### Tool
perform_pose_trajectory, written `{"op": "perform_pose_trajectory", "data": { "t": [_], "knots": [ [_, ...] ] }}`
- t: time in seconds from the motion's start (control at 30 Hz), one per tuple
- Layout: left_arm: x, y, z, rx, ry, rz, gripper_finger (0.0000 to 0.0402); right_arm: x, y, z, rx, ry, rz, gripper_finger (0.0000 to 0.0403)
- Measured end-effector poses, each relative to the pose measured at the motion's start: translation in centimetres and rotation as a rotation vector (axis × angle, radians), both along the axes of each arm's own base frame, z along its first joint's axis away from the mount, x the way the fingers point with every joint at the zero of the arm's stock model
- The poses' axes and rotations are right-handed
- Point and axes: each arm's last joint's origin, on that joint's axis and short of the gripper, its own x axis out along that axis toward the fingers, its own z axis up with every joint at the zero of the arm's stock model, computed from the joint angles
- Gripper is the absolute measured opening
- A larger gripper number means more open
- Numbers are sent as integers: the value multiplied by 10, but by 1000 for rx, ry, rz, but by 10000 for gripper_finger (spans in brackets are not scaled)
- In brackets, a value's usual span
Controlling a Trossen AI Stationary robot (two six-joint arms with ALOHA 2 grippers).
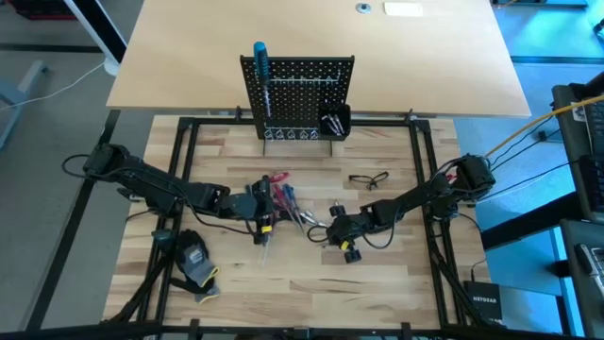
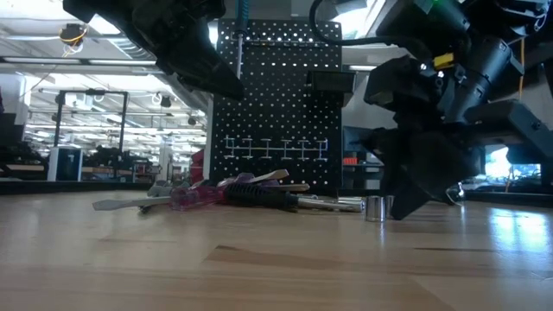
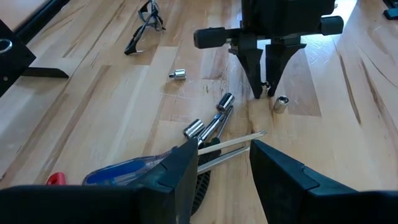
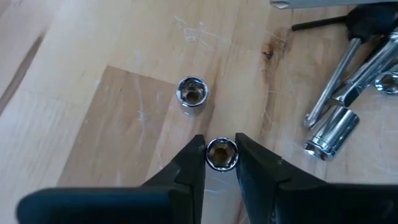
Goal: Hang tools onto peg board
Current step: Put the silver socket into the black bin on the peg board
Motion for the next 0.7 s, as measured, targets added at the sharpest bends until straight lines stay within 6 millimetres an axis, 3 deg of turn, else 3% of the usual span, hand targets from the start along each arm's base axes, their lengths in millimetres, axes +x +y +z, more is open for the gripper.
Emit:
{"op": "perform_pose_trajectory", "data": {
  "t": [0.13,0.33,0.7],
  "knots": [
    [0,0,0,0,0,0,136,-1,-1,5,-3,-10,-5,71],
    [0,0,0,0,0,0,136,-12,-6,31,-63,-38,-48,80],
    [0,0,0,0,0,0,136,-40,-30,108,-198,-313,-143,77]
  ]
}}
